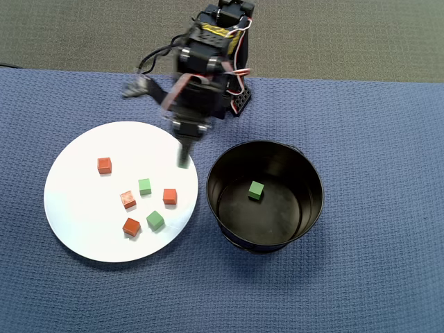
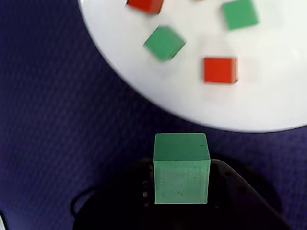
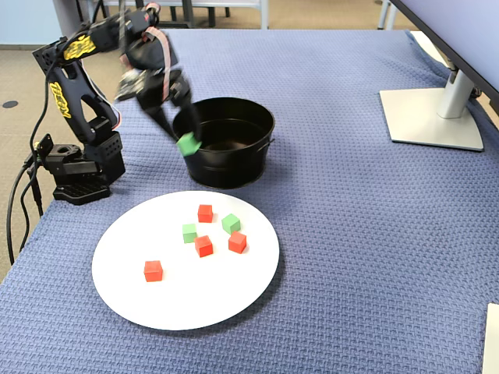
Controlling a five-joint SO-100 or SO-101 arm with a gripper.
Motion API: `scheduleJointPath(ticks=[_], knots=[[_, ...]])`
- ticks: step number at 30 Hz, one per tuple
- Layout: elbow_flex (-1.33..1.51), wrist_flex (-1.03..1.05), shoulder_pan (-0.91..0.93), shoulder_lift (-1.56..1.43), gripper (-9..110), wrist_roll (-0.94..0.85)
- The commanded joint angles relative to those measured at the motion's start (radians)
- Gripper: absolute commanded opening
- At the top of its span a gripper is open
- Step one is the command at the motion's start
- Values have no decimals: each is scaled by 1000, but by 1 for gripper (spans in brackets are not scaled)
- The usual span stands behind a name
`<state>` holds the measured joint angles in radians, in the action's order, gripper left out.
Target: Pick up the green cubes from the white plate and place them in the black recipient
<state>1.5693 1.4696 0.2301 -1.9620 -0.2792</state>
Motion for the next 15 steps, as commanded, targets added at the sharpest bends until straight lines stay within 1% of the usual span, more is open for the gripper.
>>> scheduleJointPath(ticks=[1,2,3,5,6,8,10,13,15], knots=[[-40,-63,-276,-5,0,152],[-40,-71,-327,20,0,178],[-41,-75,-374,49,4,193],[-34,-86,-449,107,26,201],[-38,-83,-465,135,34,196],[-54,-78,-446,156,35,170],[-86,-60,-365,138,34,121],[-152,11,-173,106,27,9],[-152,18,-23,92,26,-83]])
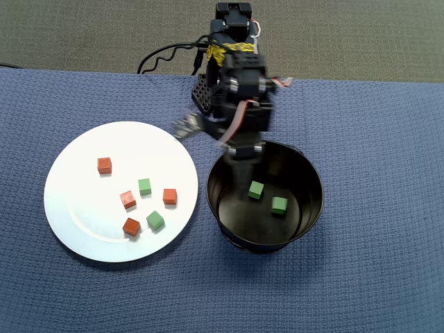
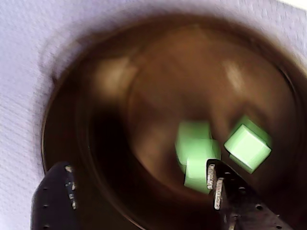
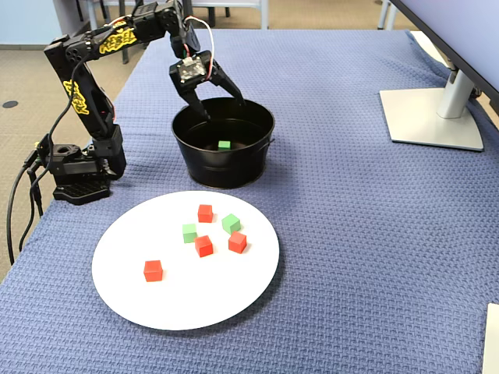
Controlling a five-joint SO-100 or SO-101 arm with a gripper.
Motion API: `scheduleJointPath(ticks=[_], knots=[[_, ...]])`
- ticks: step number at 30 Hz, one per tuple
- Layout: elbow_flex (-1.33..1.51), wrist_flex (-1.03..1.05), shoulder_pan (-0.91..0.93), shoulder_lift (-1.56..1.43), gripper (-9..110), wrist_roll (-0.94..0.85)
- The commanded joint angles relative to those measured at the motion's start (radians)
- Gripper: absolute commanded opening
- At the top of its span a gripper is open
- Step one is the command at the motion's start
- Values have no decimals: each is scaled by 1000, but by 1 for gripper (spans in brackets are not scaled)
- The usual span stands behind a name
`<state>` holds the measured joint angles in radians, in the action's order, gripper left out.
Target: Pick up the green cubes from the white plate and place them in the black recipient
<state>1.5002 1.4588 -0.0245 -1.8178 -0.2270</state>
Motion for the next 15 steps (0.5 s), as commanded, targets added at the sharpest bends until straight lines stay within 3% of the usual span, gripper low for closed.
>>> scheduleJointPath(ticks=[1,7,15], knots=[[-74,20,307,-49,26,-190],[25,-183,634,89,30,-463],[61,-262,770,239,31,-1005]])
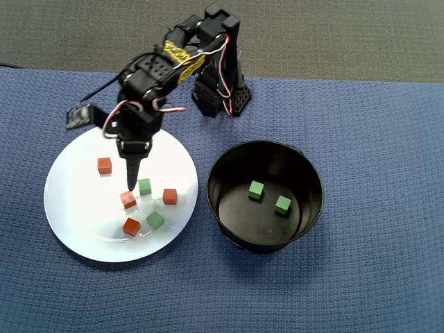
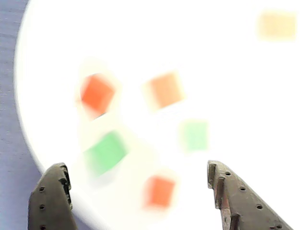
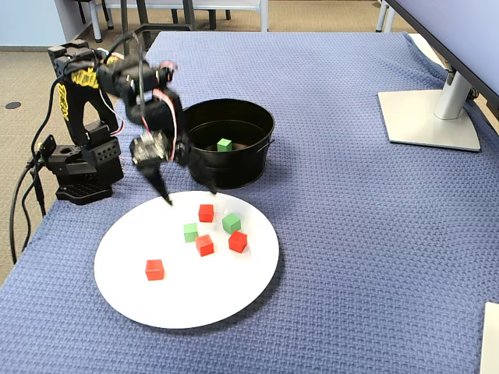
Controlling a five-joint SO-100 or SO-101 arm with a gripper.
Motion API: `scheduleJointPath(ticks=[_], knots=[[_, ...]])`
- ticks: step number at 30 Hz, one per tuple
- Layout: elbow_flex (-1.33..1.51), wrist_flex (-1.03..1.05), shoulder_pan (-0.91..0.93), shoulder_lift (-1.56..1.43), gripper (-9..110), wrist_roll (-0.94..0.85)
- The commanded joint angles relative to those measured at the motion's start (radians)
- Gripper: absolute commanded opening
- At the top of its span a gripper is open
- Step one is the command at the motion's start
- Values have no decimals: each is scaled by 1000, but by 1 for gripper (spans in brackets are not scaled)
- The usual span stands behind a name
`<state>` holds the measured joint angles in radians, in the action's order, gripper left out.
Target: Pick up the green cubes from the white plate and place them in the black recipient
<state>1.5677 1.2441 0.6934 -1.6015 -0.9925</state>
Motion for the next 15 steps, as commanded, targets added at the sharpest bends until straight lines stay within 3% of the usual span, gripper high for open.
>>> scheduleJointPath(ticks=[1,3,15], knots=[[-2,-46,60,34,31,-290],[5,-48,71,60,30,-345],[-60,0,21,221,24,-144]])
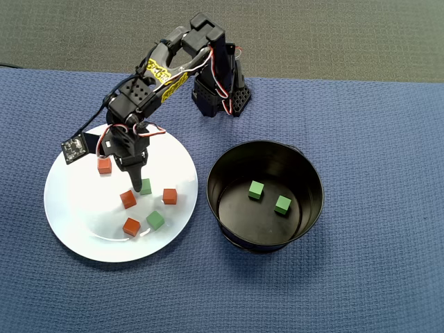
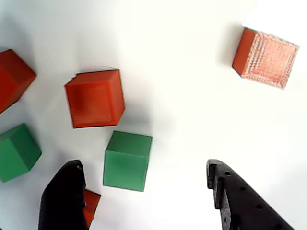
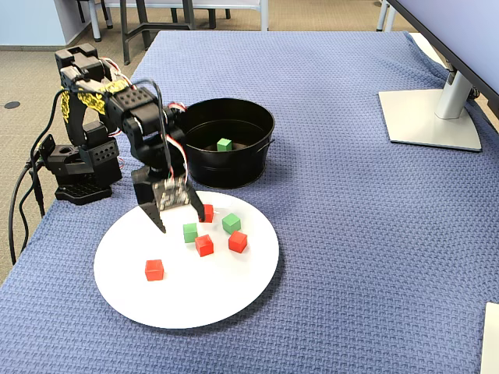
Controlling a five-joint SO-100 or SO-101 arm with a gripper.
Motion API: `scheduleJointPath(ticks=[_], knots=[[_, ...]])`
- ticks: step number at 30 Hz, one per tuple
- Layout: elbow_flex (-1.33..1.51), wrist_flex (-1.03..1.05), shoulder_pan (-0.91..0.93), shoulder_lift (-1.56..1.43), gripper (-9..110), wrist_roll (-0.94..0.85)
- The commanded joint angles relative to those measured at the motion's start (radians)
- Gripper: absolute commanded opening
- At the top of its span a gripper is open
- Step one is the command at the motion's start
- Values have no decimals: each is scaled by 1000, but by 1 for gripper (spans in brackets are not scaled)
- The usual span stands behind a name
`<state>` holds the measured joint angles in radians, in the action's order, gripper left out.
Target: Pick up the green cubes from the white plate and place them in the black recipient
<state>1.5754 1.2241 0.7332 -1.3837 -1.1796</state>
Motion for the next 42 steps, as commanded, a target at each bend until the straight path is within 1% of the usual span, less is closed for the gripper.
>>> scheduleJointPath(ticks=[1,12,17,21,33,37,41,42], knots=[[-69,20,-20,11,24,48],[-37,-51,-54,58,20,98],[-9,-117,-94,67,21,114],[15,-135,-130,77,21,132],[95,-153,-149,49,18,135],[109,-169,-143,46,13,129],[114,-187,-138,48,1,127],[114,-187,-138,48,0,132]])
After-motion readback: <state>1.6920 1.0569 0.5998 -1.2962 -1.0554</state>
